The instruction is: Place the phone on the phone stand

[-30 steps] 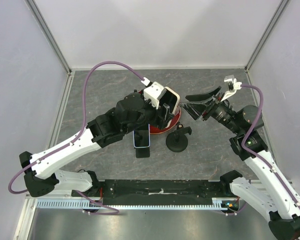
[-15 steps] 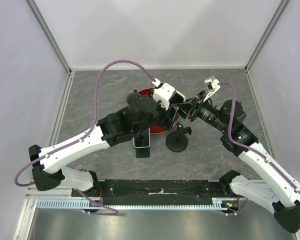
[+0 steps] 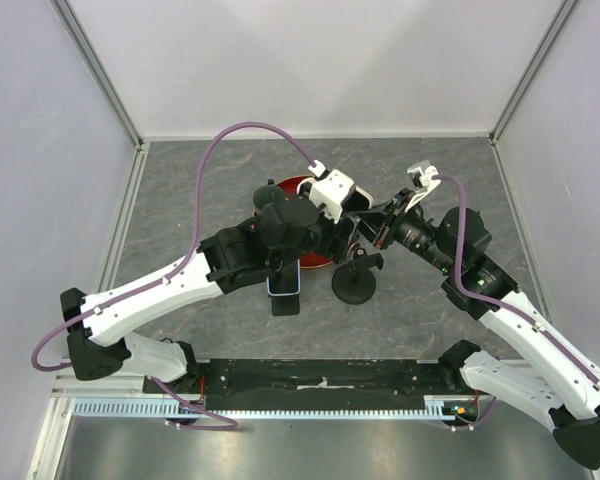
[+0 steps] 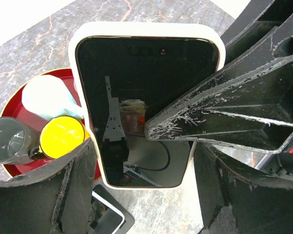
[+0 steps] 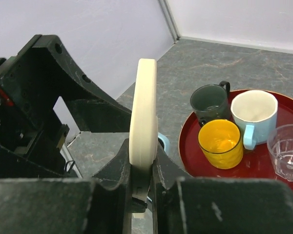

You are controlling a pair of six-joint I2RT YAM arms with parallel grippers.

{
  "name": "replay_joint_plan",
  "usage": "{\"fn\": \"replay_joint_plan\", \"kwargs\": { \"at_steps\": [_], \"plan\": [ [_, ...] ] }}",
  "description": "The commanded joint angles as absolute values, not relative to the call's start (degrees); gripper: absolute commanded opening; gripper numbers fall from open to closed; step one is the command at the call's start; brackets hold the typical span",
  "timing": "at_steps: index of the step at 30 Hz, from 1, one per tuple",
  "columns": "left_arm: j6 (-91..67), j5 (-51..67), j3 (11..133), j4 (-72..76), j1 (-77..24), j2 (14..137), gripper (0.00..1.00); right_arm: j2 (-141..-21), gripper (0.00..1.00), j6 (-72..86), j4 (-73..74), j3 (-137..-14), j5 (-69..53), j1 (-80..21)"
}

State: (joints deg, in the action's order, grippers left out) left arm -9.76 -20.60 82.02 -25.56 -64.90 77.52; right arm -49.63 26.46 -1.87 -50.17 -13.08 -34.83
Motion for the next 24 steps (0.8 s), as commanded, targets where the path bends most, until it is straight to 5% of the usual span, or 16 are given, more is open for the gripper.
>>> {"fn": "replay_joint_plan", "kwargs": {
  "at_steps": [1,8,24],
  "plan": [
    [-11.6,-14.1,81.7,-26.2,-65.6,67.3,0.73,-47.6,0.0,18.9,-3.7,-50.4,-13.0,-34.5],
    [-14.6,-7.2,83.5,-36.2,-65.5,59.5,0.81,-46.1,0.0,4.1,5.4,-51.6,-28.3,-34.5],
    [-14.9,8.3,88.1,-38.4,-65.5,61.2,0.83,-45.4,0.0,3.5,12.1,-55.6,-43.5,-34.5]
  ]
}}
